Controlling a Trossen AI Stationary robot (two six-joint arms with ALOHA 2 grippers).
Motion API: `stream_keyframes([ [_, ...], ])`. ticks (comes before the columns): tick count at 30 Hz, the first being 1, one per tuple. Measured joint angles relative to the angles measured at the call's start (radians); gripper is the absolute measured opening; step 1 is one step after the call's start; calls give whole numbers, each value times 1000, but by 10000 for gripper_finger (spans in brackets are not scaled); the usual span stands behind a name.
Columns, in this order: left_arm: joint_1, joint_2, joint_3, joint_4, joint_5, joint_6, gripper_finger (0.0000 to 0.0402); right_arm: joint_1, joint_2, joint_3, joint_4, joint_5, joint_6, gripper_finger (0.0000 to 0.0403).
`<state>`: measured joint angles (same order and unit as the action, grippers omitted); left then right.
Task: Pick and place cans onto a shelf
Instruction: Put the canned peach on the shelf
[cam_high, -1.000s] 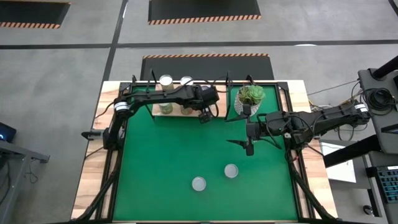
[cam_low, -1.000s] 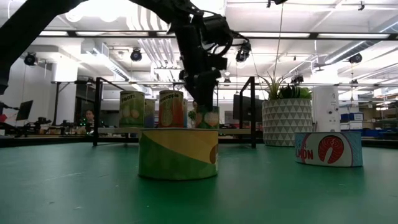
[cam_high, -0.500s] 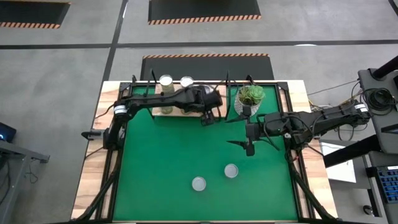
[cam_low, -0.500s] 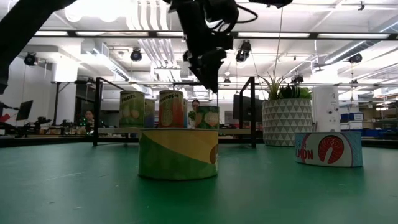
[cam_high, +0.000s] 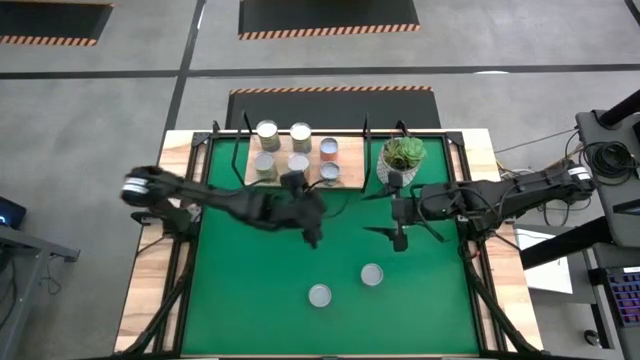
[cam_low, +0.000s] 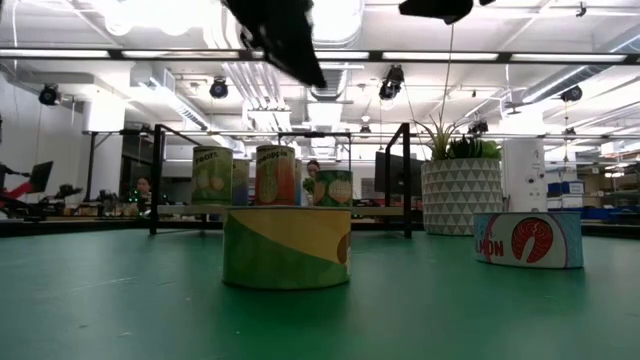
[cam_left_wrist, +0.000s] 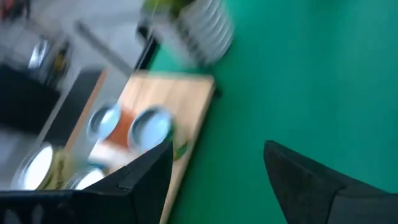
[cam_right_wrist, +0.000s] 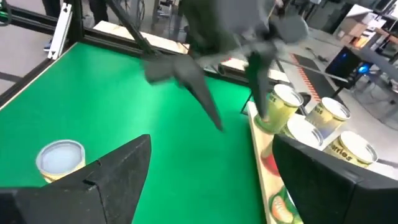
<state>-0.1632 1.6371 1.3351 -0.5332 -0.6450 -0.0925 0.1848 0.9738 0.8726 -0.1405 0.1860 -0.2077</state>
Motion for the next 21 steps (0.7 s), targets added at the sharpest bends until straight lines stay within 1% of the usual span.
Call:
stream_keyframes([
  [2, -48, -72, -100, 147, -1, 45, 232, -2, 21, 1, 29, 23, 7, 315],
  [5, -114, -173, -244, 362, 0, 128, 232, -2, 59, 30, 58, 135, 26, 299],
  [8, -159, -269, -372, 543, -1, 169, 232, -3, 107, 62, 31, 223, 52, 284],
  [11, -189, -359, -487, 678, -1, 188, 232, -2, 167, 98, -21, 234, 54, 265],
  [13, -194, -417, -552, 732, 0, 190, 232, -9, 212, 130, -37, 233, 66, 247],
  [17, -193, -509, -650, 800, -6, 189, 232, -49, 310, 234, -135, 234, 80, 192],
  [19, -194, -539, -684, 856, -35, 189, 232, -87, 369, 314, -238, 233, 104, 155],
  [21, -195, -569, -717, 900, -93, 196, 232, -130, 432, 410, -354, 232, 129, 115],
])
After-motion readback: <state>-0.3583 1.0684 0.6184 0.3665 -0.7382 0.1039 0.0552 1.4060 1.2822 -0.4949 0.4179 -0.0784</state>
